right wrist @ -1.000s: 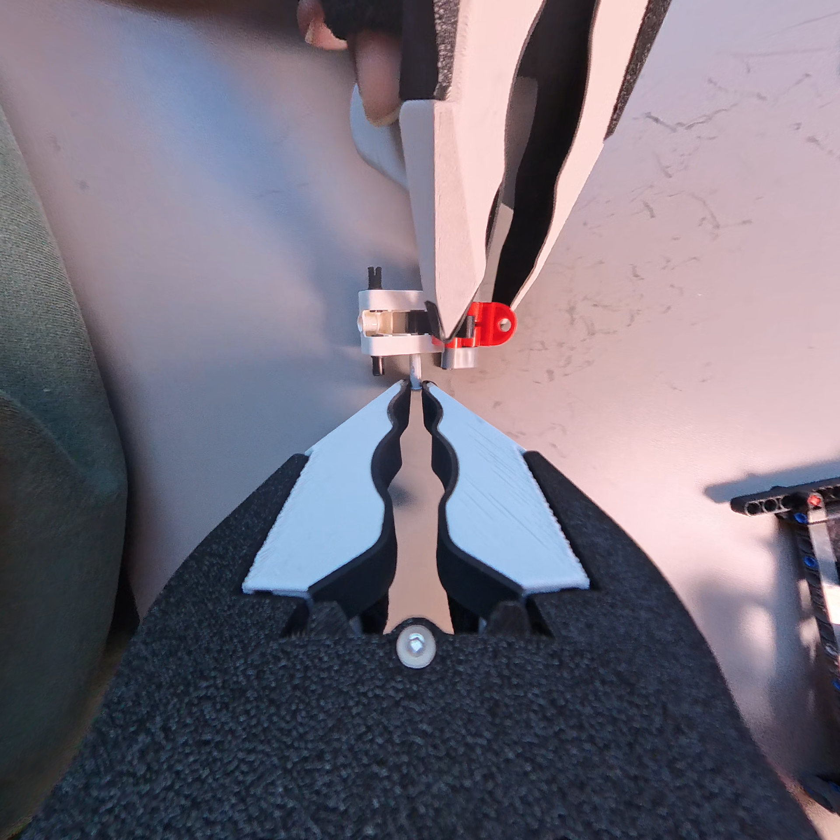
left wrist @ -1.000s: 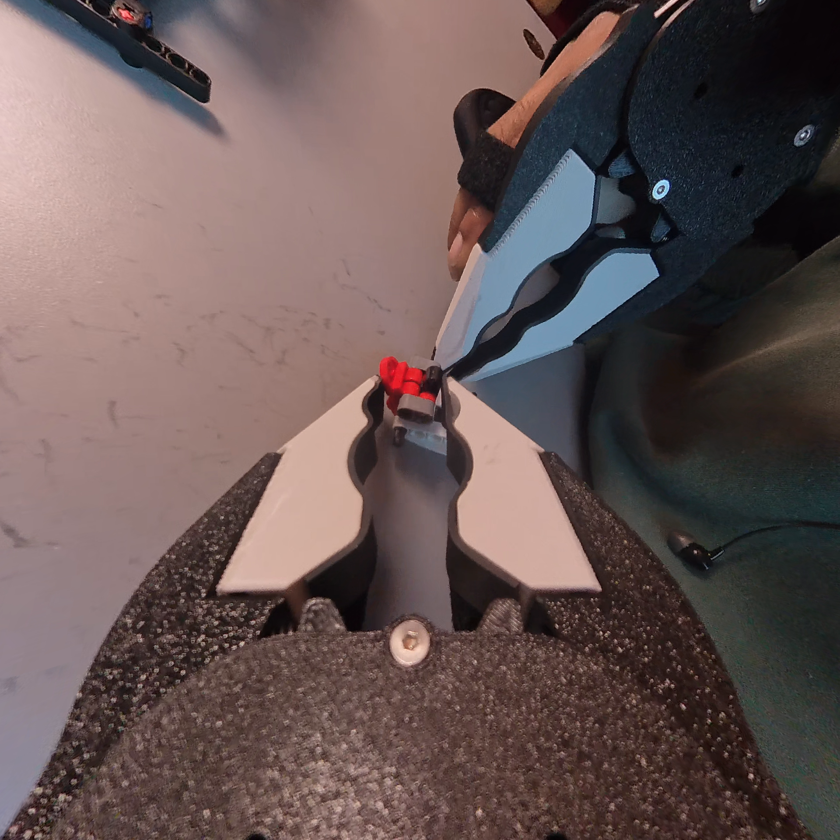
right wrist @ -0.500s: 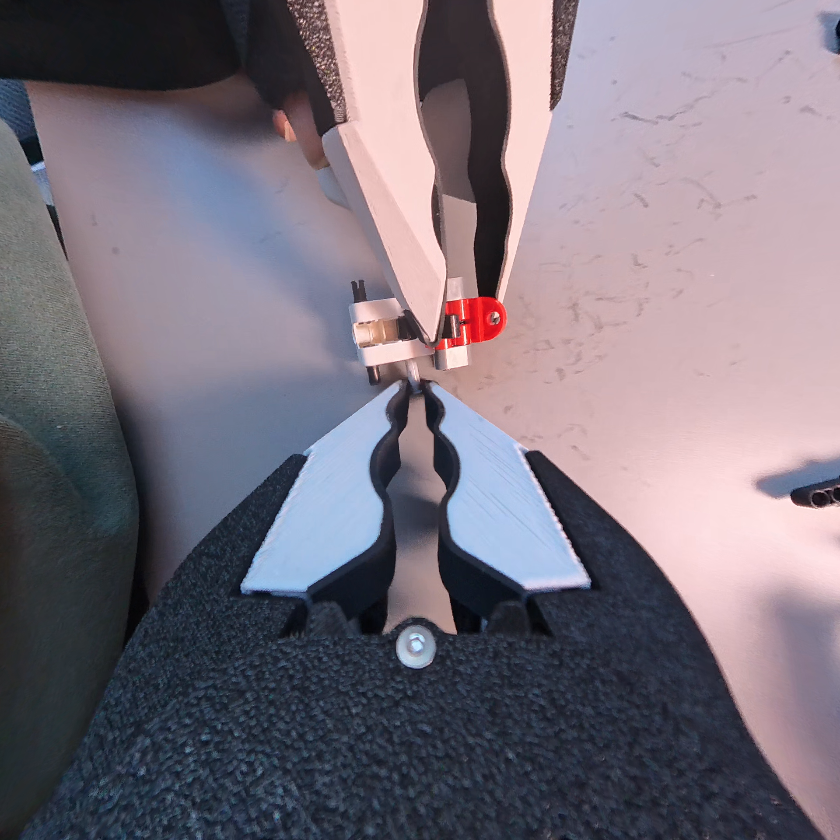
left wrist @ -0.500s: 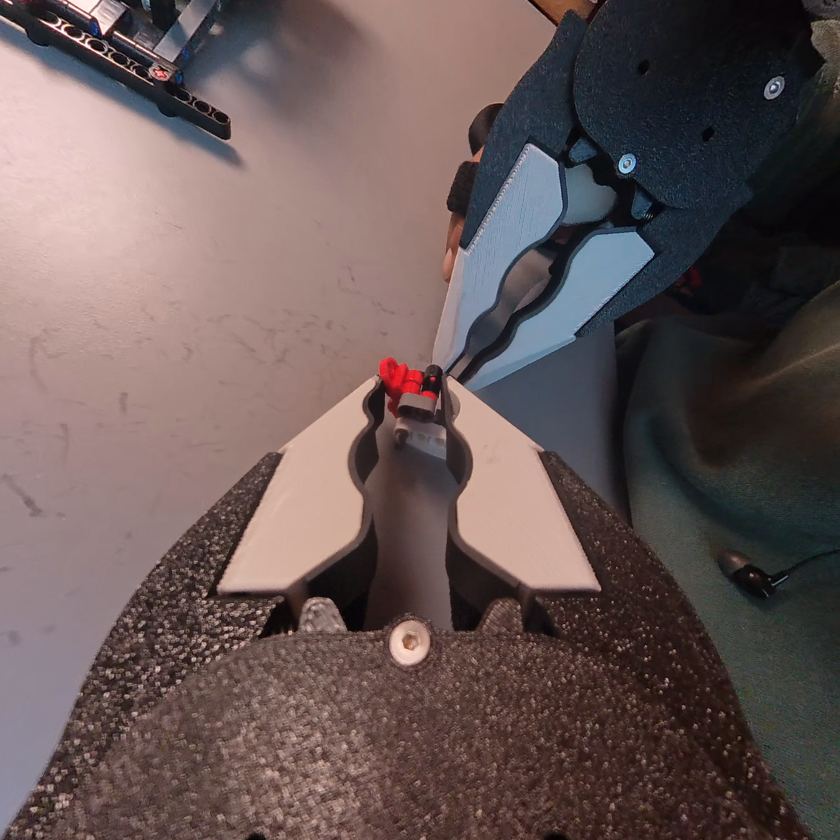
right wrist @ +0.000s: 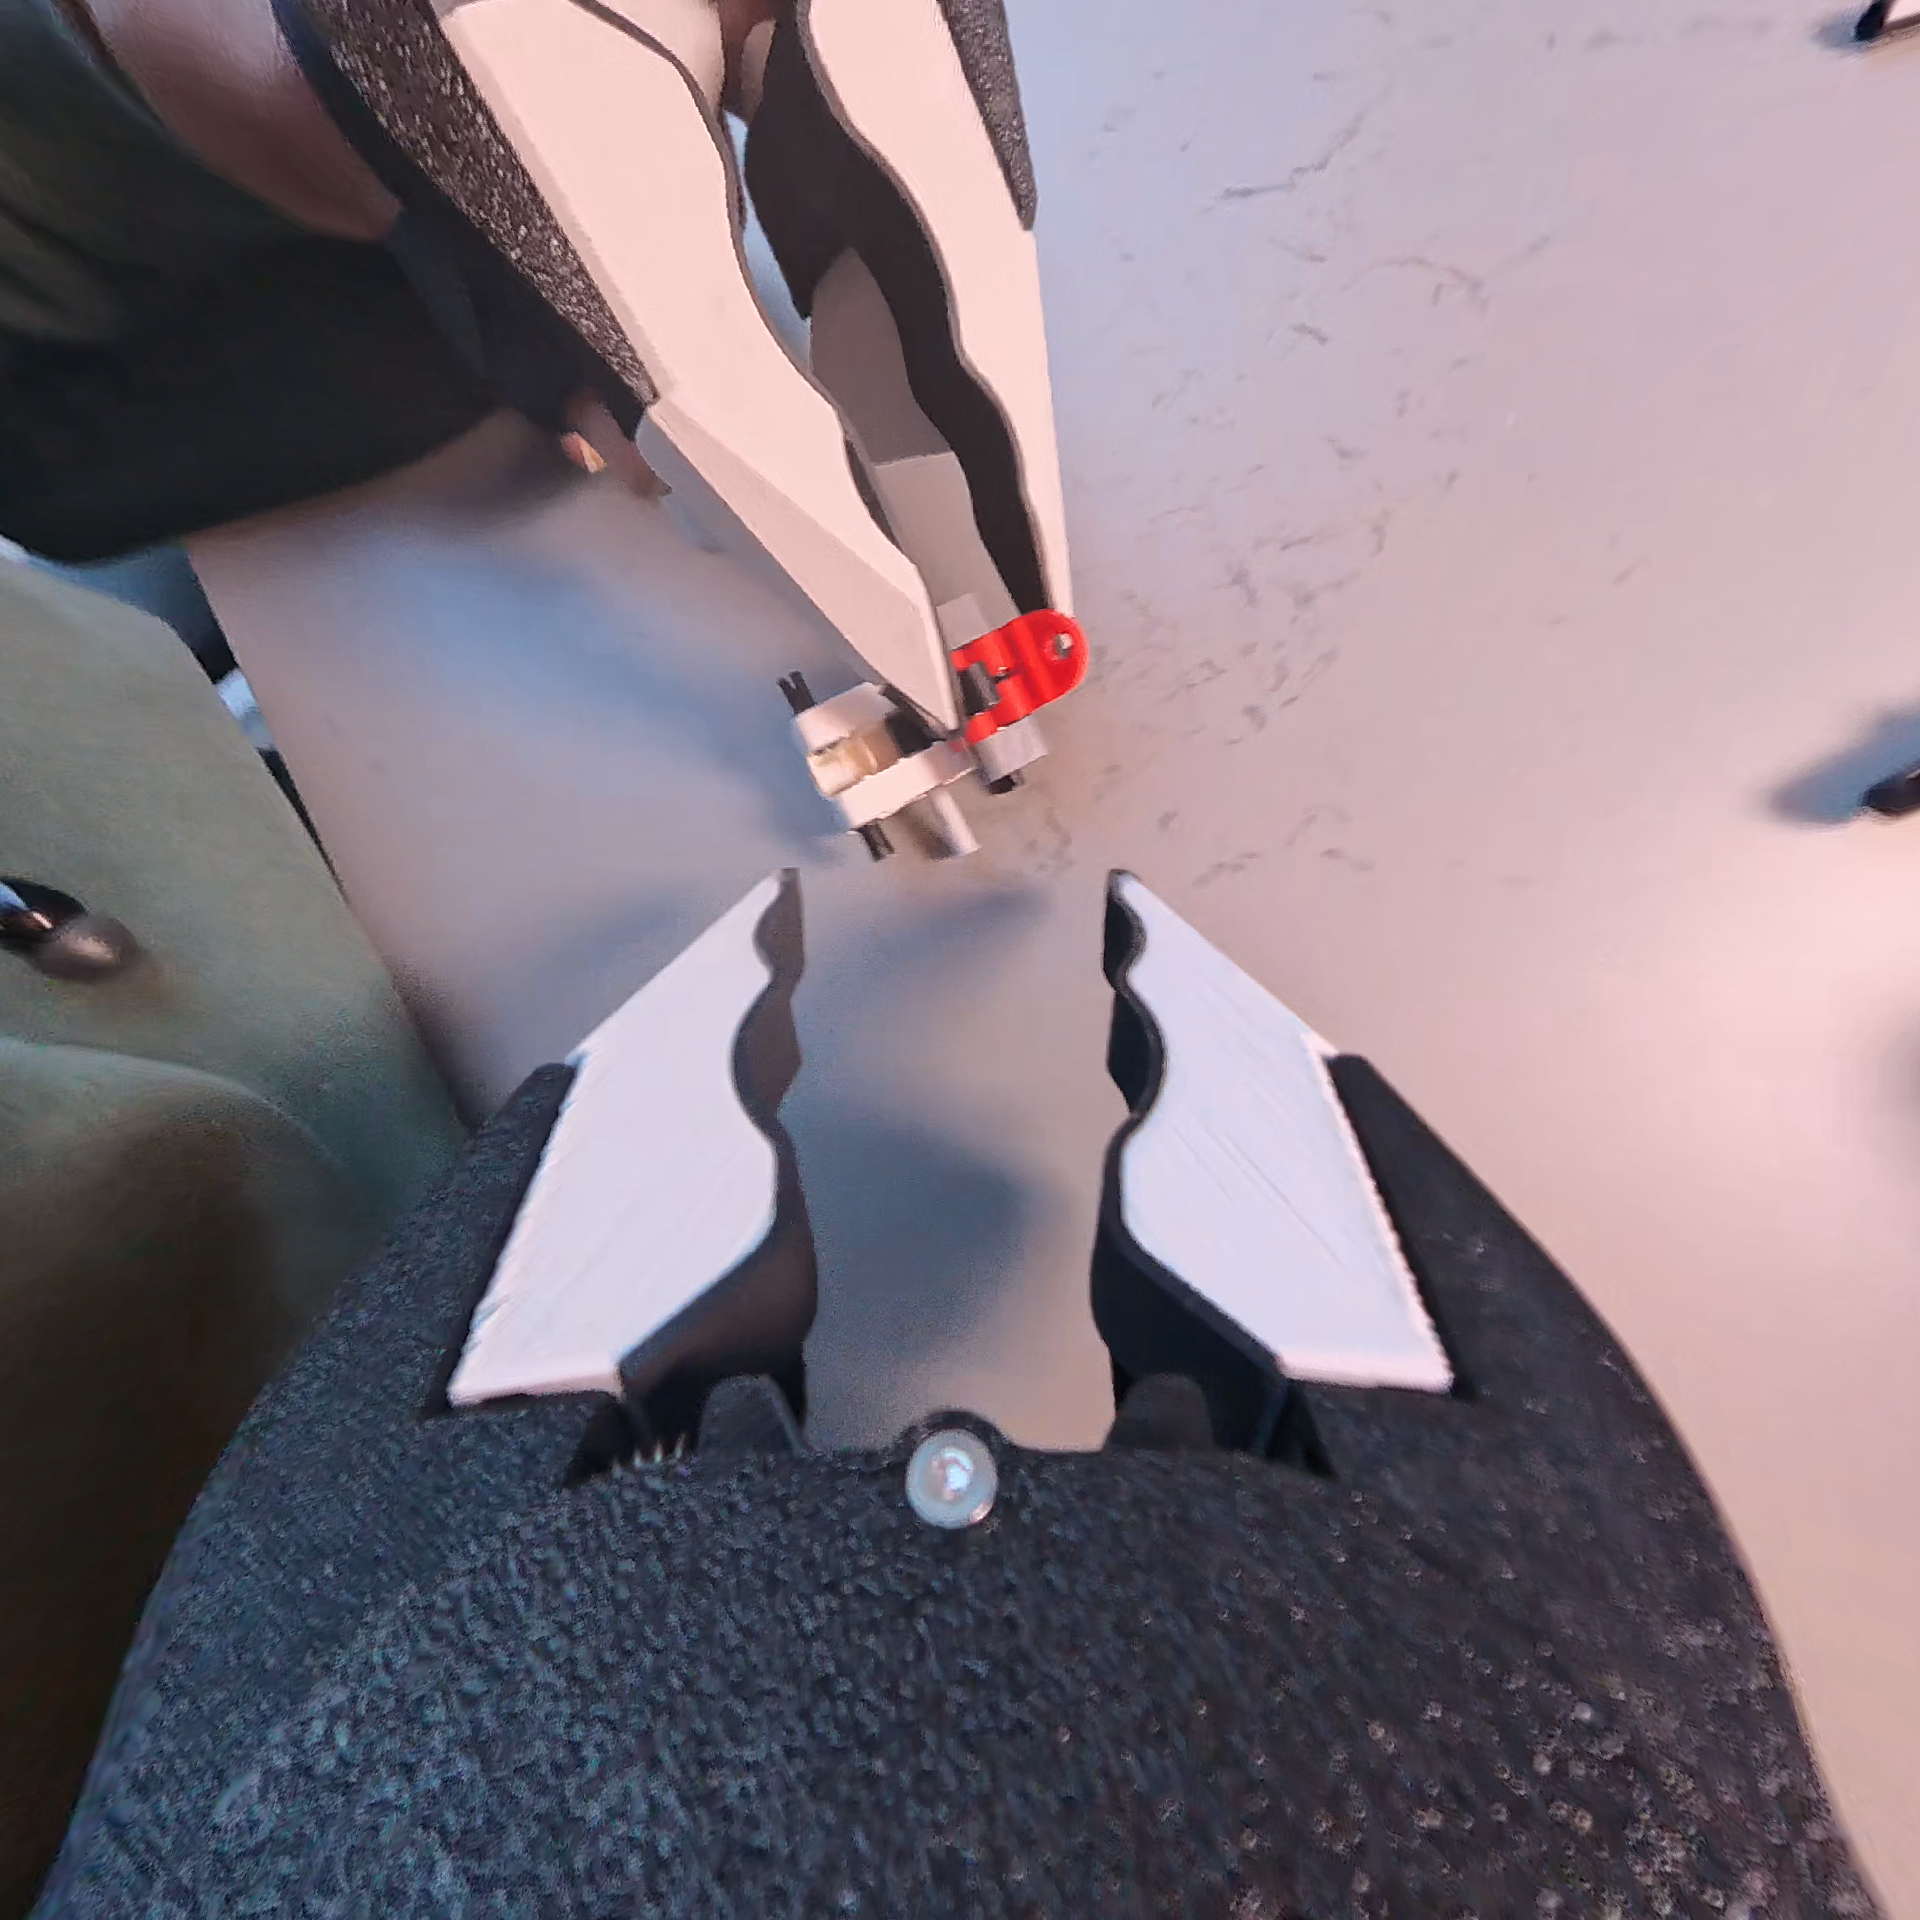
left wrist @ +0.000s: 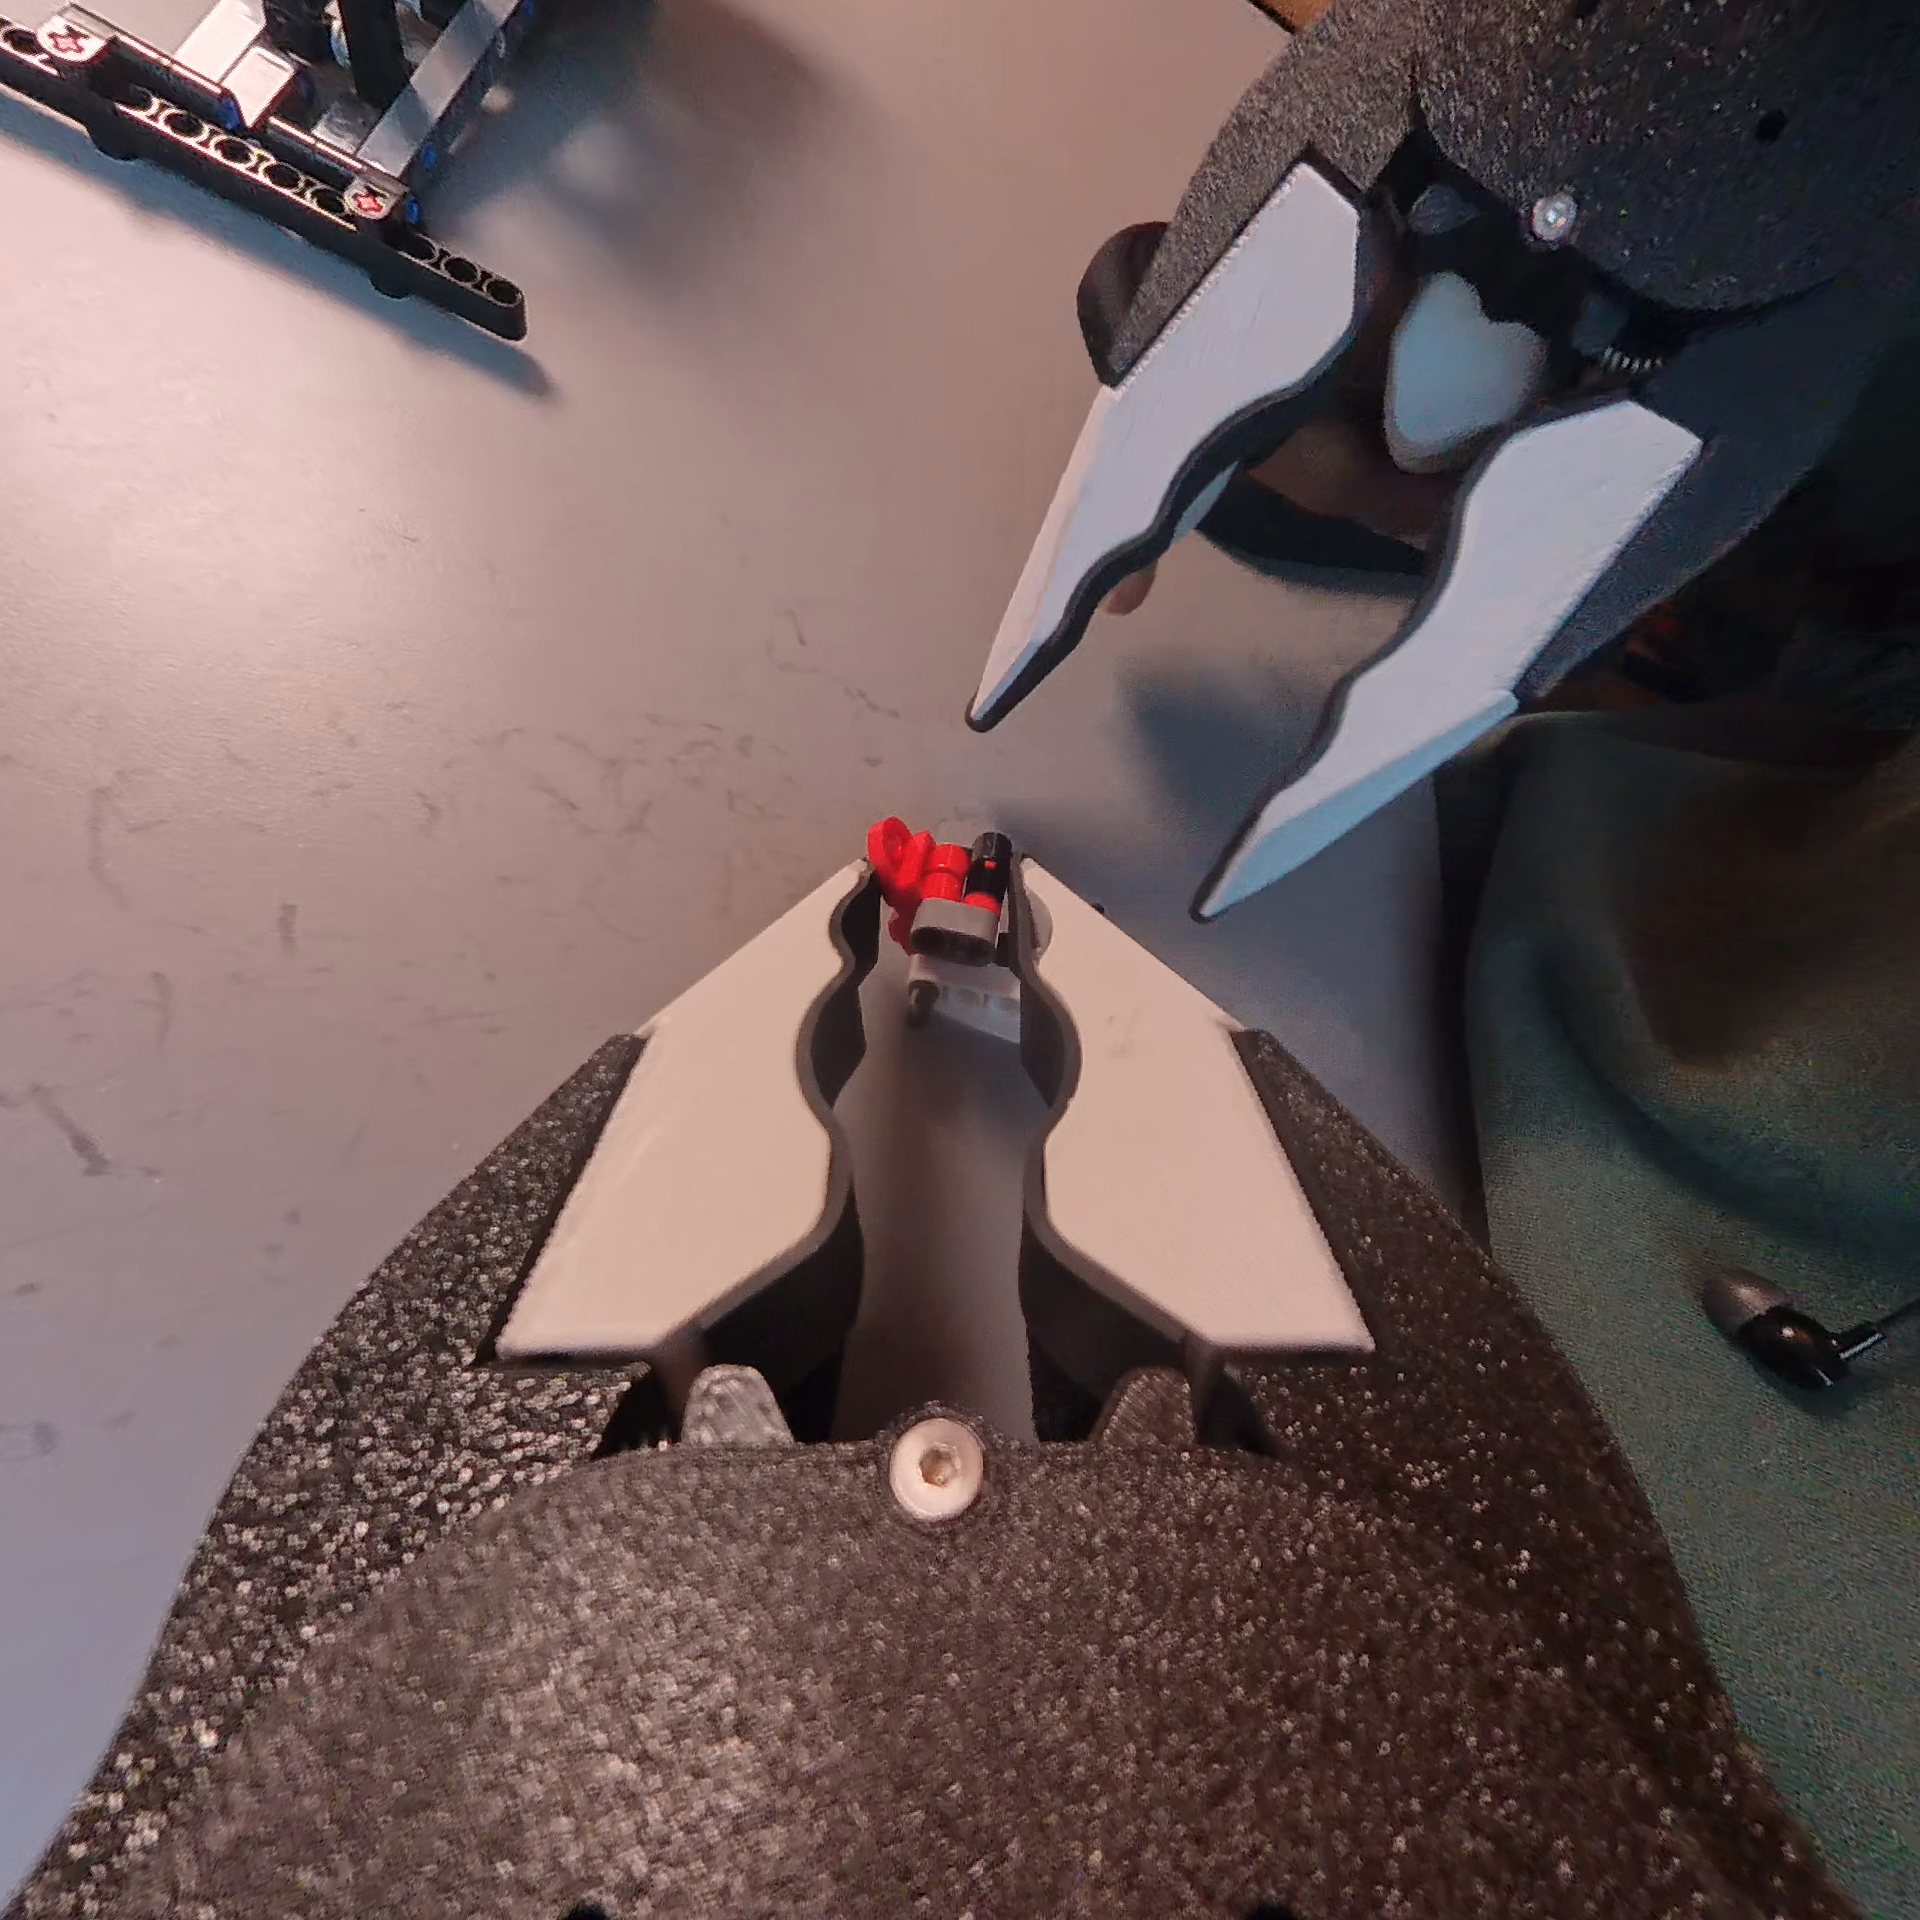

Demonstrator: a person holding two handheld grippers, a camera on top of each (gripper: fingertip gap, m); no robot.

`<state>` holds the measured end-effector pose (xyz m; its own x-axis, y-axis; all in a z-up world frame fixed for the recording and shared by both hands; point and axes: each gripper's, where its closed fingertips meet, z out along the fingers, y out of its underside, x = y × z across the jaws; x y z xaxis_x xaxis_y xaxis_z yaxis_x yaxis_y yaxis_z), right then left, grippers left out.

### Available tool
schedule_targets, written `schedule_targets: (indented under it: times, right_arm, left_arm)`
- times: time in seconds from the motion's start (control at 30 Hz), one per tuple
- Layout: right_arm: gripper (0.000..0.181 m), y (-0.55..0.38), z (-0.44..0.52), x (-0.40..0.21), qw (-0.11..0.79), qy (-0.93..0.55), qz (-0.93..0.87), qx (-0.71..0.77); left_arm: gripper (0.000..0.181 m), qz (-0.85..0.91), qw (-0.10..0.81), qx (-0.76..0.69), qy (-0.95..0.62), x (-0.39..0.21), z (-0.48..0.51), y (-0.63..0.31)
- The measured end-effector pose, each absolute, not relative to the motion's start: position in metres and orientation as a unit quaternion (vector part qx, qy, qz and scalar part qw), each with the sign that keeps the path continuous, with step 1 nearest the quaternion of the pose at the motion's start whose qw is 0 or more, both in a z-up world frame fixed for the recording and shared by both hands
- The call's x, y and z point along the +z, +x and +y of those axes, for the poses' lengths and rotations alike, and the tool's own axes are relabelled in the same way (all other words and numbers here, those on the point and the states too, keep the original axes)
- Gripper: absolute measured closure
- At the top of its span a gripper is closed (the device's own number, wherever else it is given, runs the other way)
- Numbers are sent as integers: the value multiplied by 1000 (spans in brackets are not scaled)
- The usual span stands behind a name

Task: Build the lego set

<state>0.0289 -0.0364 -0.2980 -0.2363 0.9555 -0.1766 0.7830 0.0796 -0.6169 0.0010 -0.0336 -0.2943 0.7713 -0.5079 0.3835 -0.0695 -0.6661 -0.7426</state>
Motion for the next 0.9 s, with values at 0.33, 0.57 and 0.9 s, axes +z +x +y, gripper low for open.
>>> schedule_targets:
  times: [0.33, 0.57, 0.9]
  right_arm:
    - [110, 5, -56, -311, 242, -706, -604, 281]
    - [139, 6, -54, -315, 260, -665, -657, 243]
    - [151, 4, -51, -313, 238, -450, -822, 257]
  left_arm:
    - [157, 161, 381, -252, -875, -294, -33, 3]
    - [157, 154, 391, -213, -882, -294, -35, 1]
    - [154, 130, 395, -188, -890, -294, -32, -9]
